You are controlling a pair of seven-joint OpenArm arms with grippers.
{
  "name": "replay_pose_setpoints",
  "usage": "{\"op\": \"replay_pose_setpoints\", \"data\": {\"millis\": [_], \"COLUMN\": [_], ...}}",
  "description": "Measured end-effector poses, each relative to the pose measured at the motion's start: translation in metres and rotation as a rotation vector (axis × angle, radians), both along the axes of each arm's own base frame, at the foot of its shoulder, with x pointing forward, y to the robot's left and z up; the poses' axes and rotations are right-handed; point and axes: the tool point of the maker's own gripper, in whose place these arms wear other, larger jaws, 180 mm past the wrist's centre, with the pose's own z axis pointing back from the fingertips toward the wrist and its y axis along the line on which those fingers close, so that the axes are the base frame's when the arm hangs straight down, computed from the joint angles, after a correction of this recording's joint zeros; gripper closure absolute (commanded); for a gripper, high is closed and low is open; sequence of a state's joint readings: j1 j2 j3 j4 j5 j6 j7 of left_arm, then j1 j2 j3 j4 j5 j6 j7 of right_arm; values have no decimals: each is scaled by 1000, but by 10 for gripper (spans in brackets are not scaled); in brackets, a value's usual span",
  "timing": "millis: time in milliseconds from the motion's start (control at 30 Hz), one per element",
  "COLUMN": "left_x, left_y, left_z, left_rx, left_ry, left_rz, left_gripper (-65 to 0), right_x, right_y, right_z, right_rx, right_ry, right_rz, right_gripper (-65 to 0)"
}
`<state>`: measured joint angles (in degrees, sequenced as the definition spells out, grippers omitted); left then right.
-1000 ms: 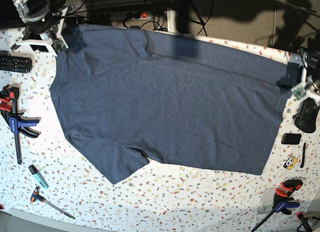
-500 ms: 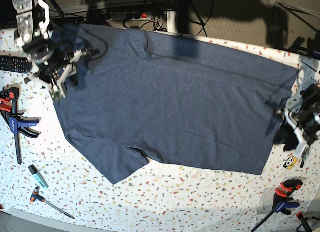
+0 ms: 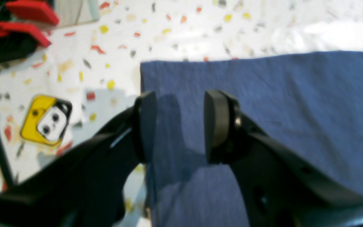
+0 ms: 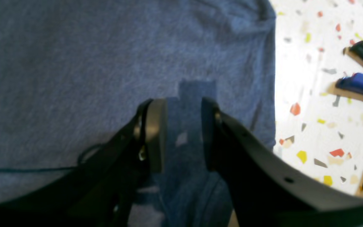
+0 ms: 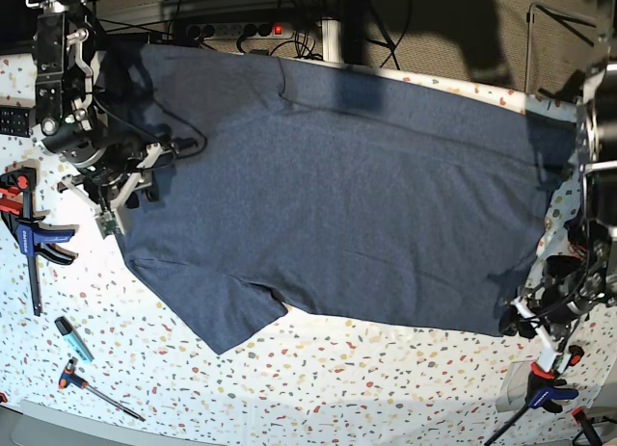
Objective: Fold the T-shirt properly
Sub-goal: 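Move both grippers to the shirt's side edges and grasp them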
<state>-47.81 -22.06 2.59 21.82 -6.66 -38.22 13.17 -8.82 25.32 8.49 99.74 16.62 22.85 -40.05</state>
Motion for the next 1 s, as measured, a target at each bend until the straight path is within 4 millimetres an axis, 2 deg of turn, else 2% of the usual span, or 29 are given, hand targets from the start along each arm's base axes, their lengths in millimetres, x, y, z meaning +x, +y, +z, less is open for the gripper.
{"op": "replay_pose_setpoints", "data": {"millis": [100,167,267,367,567,700,900,1000], "left_x": [17,21,15,1,-15,-22,-30,-34], "left_y": [5,11,30,38,33,43,43,49], "left_z": [4,4,-8,-26,-48,-58,-68,-74], "left_rx": [39,63,108,114,102,133,136,139], "left_ry": [-30,-48,-19,27,80,93,122,123], "left_rz": [62,92,148,164,154,196,196,237], "left_gripper": [-219,-219,-219,-219,-219,-219,-219,-219], "right_x": [-2,-4,-5,-5,-5,-5,-6,-7], "right_y": [-1,-2,-2,-2,-2,-2,-3,-3], "right_z": [-2,-4,-5,-5,-6,-6,-6,-7], "right_rx": [-4,-8,-10,-10,-11,-11,-13,-14], "right_ry": [16,28,39,38,43,43,45,51], "right_rz": [-3,-4,-6,-6,-7,-7,-7,-8], "right_gripper": [-189,-189,-189,-189,-189,-189,-189,-189]}}
